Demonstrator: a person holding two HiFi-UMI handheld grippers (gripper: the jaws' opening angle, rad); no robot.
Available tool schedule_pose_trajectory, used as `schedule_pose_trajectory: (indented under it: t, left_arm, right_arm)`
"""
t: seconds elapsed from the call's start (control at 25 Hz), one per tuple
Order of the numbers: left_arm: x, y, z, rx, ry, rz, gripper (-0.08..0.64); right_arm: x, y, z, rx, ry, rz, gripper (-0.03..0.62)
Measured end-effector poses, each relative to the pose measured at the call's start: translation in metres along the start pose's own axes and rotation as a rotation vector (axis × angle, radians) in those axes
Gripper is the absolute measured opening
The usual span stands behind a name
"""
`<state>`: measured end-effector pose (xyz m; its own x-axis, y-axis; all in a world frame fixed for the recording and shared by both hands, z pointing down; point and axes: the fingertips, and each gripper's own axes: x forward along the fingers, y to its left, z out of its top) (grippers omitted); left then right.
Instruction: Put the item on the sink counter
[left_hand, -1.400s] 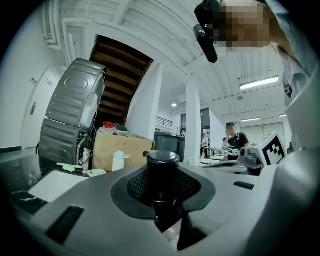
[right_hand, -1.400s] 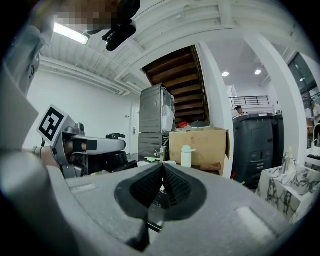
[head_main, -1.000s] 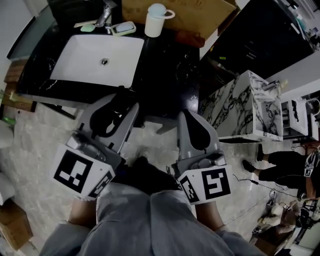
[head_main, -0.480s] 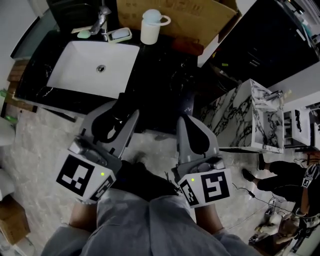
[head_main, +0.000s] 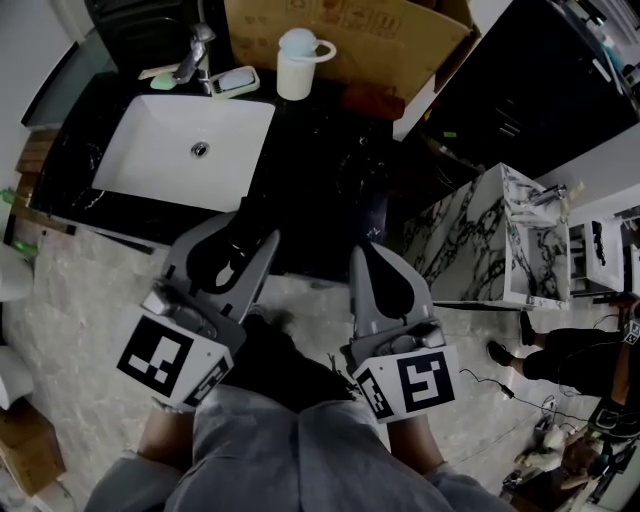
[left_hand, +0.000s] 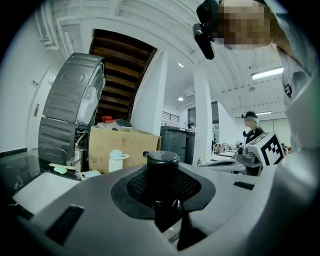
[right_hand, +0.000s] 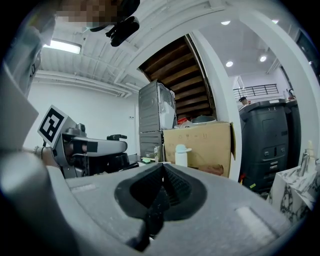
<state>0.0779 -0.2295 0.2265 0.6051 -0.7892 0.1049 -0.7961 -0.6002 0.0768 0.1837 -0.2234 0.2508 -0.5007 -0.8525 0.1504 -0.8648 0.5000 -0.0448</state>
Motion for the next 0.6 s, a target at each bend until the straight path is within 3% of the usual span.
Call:
schedule_pose_trajectory:
  t: [0.6]
  left_arm:
    - [0.036,0.033,-0.031,0.036,0.07,-0.088,0.092]
  right_arm:
    - [0.041,-0.007,-0.009,0.014,0.051,-0.074,-0.003]
